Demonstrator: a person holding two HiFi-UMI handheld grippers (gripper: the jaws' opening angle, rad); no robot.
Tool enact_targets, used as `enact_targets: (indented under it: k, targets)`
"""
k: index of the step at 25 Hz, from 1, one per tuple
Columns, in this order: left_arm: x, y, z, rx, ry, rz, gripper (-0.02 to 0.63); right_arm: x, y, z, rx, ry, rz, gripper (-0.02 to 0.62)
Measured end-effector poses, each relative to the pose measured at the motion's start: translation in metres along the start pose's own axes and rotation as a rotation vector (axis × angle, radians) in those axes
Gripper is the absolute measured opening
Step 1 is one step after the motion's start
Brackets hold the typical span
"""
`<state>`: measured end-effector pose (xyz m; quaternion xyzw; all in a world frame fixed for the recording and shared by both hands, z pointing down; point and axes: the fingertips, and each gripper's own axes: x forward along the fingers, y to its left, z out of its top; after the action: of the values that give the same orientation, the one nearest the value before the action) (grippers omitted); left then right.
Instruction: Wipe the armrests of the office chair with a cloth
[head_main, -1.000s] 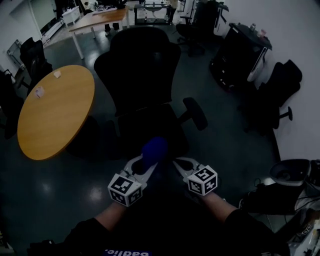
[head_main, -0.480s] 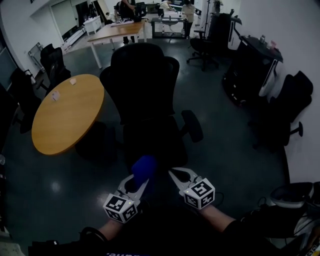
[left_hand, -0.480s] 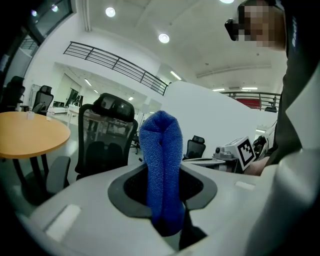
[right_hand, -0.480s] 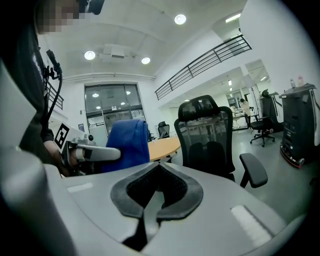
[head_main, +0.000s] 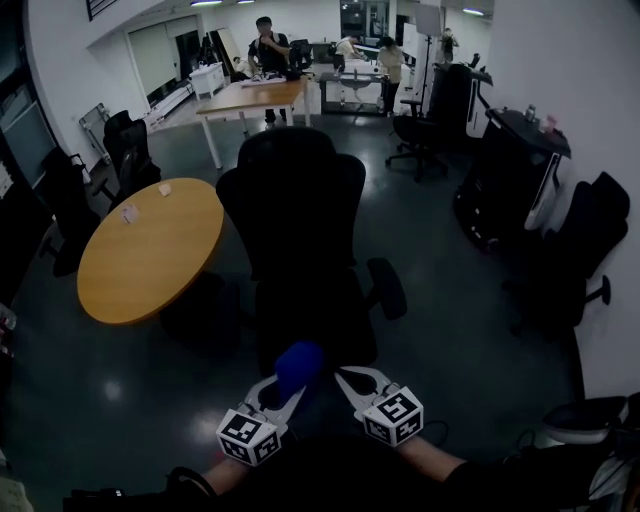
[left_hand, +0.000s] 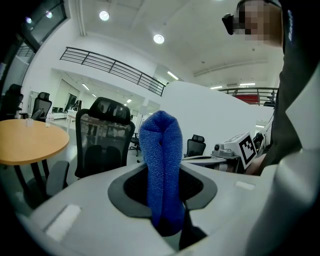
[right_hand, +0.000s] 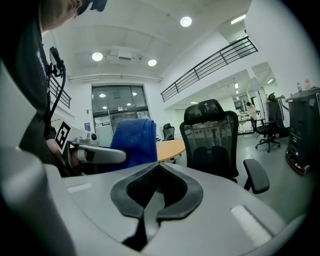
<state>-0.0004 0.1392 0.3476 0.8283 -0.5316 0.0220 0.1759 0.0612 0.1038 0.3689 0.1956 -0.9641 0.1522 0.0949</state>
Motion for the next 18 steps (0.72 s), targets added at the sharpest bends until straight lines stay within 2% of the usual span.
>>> enact_targets:
  k: [18]
  targets:
    - [-0.012, -0.001, -0.005, 0.013, -0.025, -0.006, 0.135, -0.002, 0.011, -0.003, -0.019, 0.013, 0.004, 0.003]
